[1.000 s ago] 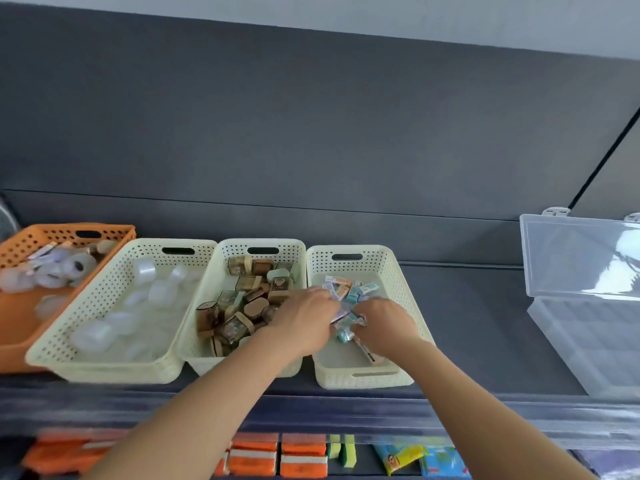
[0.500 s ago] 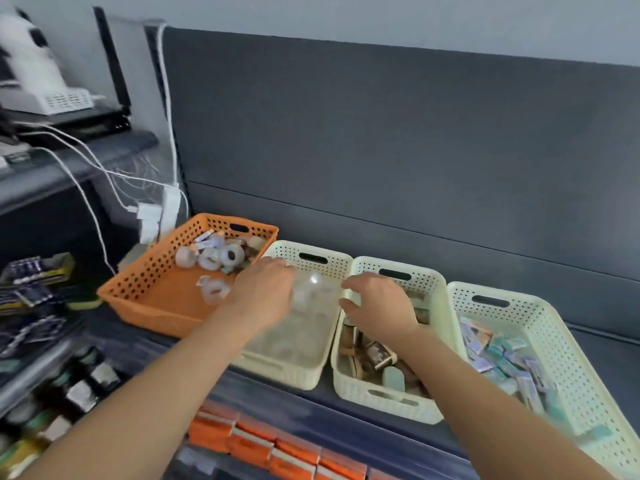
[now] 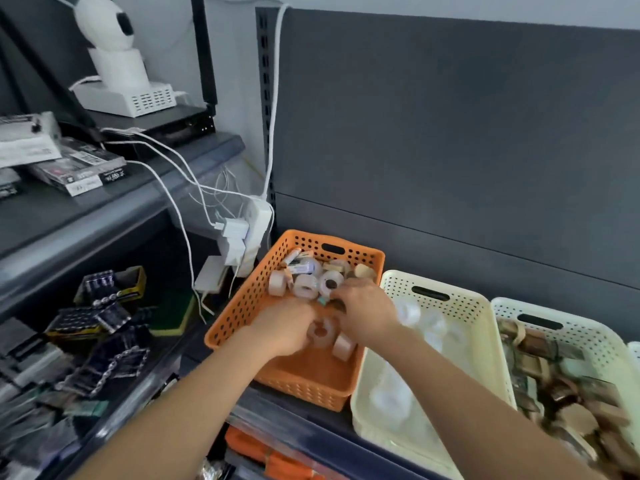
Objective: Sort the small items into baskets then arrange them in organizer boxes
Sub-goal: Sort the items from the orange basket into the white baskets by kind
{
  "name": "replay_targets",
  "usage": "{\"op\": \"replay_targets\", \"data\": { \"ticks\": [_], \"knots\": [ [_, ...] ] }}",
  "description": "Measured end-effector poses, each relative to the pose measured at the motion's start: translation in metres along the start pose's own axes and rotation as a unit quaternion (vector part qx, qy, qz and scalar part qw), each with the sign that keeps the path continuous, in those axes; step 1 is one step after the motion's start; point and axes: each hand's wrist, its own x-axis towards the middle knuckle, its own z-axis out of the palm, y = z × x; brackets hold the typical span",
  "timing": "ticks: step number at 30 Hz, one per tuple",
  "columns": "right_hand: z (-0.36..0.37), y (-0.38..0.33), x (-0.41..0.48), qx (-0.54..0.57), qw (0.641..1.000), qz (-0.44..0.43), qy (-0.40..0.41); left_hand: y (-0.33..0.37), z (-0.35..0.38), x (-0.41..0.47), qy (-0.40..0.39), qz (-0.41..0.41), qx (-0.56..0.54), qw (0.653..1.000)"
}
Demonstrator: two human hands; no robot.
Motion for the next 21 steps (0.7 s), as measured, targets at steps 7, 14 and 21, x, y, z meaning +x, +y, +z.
{"op": "replay_targets", "data": {
  "ticks": [7, 14, 21],
  "knots": [
    [-0.003, -0.008, 0.023, -0.063, 0.988, 0.009, -0.144, -0.024, 0.014, 0.022, -0.055, 0.021, -0.027, 0.998],
    [-0.021, -0.005, 0.022, -0.116, 0.942, -0.072, -0.308, -0.036, 0.009, 0.033, -0.027, 0.010, -0.035, 0.999],
    [-0.012, 0.005, 0.012, -0.004, 0.969, -0.108, -0.221, -0.030, 0.001, 0.036, 0.005, -0.015, -0.072, 0.997]
  ]
}}
